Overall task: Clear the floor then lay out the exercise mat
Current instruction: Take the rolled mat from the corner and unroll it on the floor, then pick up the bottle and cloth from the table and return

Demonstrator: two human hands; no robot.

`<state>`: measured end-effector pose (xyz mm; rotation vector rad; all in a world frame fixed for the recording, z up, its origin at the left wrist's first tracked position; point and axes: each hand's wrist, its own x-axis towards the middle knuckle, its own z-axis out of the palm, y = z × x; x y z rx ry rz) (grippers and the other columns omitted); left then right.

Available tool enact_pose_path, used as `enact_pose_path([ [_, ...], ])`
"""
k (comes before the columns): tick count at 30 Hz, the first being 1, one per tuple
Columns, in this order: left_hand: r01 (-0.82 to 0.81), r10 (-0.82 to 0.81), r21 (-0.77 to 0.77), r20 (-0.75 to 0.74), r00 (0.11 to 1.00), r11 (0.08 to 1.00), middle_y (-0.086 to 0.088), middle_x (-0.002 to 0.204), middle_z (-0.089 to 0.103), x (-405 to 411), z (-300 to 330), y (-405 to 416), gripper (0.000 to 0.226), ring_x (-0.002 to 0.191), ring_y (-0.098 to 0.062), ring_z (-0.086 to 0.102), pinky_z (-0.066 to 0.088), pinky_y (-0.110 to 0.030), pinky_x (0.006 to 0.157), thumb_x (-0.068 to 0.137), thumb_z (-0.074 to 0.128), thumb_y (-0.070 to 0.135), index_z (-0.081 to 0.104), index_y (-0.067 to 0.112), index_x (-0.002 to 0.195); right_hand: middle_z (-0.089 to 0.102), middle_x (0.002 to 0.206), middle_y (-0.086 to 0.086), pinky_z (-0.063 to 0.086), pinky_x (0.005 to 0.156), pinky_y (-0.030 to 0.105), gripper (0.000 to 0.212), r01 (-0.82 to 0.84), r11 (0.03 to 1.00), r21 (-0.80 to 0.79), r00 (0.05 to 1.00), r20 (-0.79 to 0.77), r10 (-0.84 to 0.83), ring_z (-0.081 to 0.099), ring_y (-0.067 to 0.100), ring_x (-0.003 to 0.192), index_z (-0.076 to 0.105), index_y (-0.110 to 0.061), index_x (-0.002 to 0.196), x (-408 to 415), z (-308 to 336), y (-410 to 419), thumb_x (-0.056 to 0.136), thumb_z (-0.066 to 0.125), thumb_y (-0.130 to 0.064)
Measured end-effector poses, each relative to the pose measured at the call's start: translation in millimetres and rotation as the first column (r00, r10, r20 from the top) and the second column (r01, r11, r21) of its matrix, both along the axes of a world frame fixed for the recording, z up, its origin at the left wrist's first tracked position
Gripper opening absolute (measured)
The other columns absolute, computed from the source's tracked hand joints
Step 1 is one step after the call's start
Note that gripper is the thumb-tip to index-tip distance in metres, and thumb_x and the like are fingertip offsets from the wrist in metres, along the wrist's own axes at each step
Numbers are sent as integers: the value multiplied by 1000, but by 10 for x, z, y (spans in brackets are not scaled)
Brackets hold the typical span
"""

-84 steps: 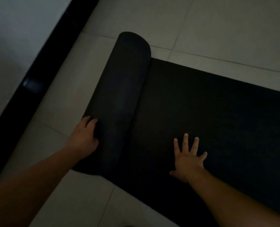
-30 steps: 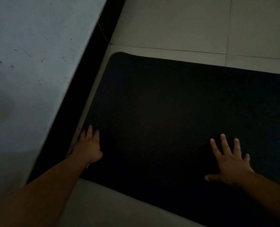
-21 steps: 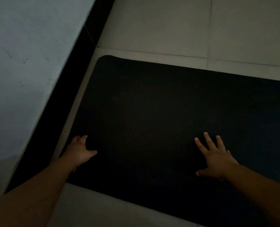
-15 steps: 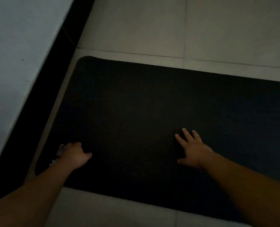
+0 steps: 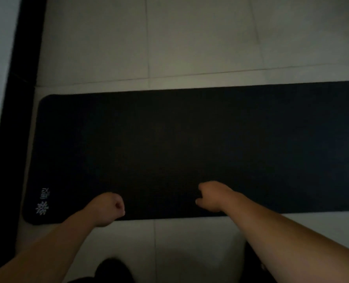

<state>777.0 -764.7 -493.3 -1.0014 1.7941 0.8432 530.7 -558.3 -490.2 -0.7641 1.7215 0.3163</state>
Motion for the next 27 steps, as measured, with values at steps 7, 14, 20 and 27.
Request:
enact_pose_path([
  [7,-91,97,-108,52,994,990,10,82,67,-1062,1640,1029,9,78,-5,63,45,-24,61,83,64,43,65,35,78,59,102,-2,53,81,37,28,229,973,27,972,56,-230,60,15,89,58,-26,111,-728,1746,1069,89,59,-43],
  [14,-52,54,-99,8,999,994,11,80,68,-1786,3270,1893,11,75,-7,65,50,-27,59,78,64,48,65,38,77,55,90,-3,43,63,32,32,256,967,-9,965,66,-255,55,15,78,58,-17,113,-1332,3322,2240,92,55,-42],
  [20,-33,32,-77,-17,999,996,8,82,68,-2278,4185,2349,10,75,-10,65,50,-29,60,82,63,45,64,36,79,55,81,0,38,56,30,23,331,942,-50,944,25,-330,55,17,72,53,-17,83,-1552,4178,2668,94,53,-38],
  [27,88,-89,98,2,996,991,5,92,66,-2346,4783,2553,7,85,-12,65,54,-32,73,87,60,39,62,33,90,71,97,12,55,84,39,34,513,853,-97,858,43,-511,66,25,90,71,-8,98,-1349,4880,2958,93,54,-37],
])
